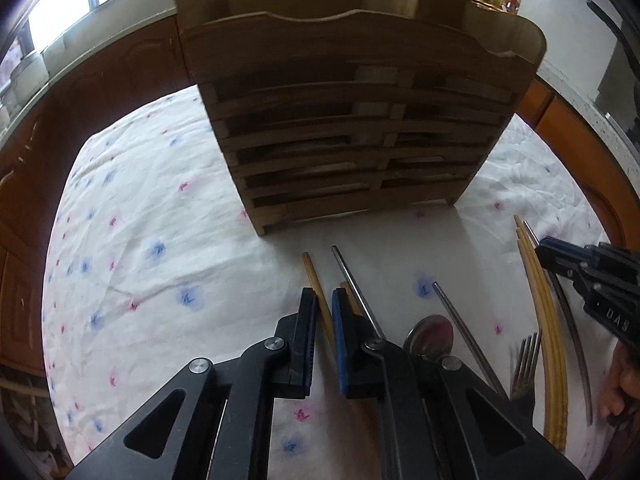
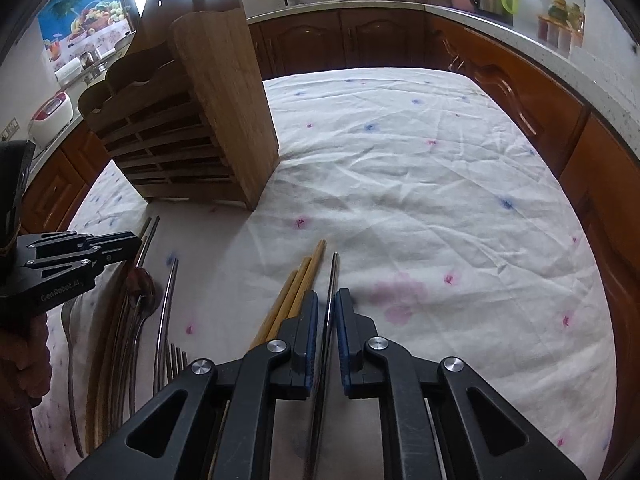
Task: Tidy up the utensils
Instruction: 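Close the left gripper on a wooden chopstick while the right gripper closes on a metal chopstick, then lift both held chopsticks upright and carry them over the wooden holder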
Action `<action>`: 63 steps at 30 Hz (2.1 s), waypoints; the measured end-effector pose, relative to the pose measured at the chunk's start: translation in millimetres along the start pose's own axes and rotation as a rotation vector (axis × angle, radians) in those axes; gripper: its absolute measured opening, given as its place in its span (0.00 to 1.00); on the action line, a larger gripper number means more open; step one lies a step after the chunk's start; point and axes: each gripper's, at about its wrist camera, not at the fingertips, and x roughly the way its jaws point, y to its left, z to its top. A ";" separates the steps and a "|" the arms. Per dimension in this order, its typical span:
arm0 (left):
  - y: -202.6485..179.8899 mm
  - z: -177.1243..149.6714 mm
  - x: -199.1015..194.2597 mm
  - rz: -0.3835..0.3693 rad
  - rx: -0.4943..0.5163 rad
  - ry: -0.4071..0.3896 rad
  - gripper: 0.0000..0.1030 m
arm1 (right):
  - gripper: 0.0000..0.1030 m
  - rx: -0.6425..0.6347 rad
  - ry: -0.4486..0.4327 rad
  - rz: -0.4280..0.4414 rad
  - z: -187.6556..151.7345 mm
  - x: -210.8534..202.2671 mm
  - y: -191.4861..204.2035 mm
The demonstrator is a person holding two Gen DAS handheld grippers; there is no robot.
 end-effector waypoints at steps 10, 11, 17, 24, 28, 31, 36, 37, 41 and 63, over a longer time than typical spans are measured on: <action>1.6 -31.0 -49.4 -0.093 -0.065 -0.102 0.03 | 0.04 0.045 -0.084 0.065 -15.6 -44.7 6.2; 2.4 -34.0 -58.4 -0.103 -0.069 -0.118 0.03 | 0.04 0.045 -0.097 0.069 -16.2 -51.0 7.8; 8.3 -54.9 -126.8 -0.147 -0.080 -0.245 0.03 | 0.04 0.047 -0.187 0.109 -16.5 -96.7 17.0; 21.1 -87.3 -193.3 -0.181 -0.097 -0.350 0.03 | 0.04 0.031 -0.297 0.142 -13.7 -143.3 31.9; 27.7 -102.2 -215.9 -0.196 -0.106 -0.391 0.03 | 0.04 0.010 -0.359 0.148 -10.6 -166.8 41.0; 32.0 -111.6 -229.5 -0.198 -0.112 -0.419 0.03 | 0.04 -0.004 -0.392 0.140 -10.3 -179.1 45.7; 36.7 -118.5 -246.8 -0.185 -0.120 -0.475 0.03 | 0.04 -0.004 -0.428 0.150 -7.3 -190.3 49.9; 37.2 -118.9 -249.7 -0.181 -0.122 -0.484 0.03 | 0.04 -0.004 -0.434 0.152 -7.5 -191.7 49.8; 38.3 -120.7 -258.0 -0.171 -0.125 -0.510 0.03 | 0.04 -0.002 -0.448 0.161 -4.8 -194.6 50.9; 60.9 -78.6 -254.6 -0.154 -0.176 -0.787 0.03 | 0.04 0.079 -0.671 0.205 68.1 -207.4 51.5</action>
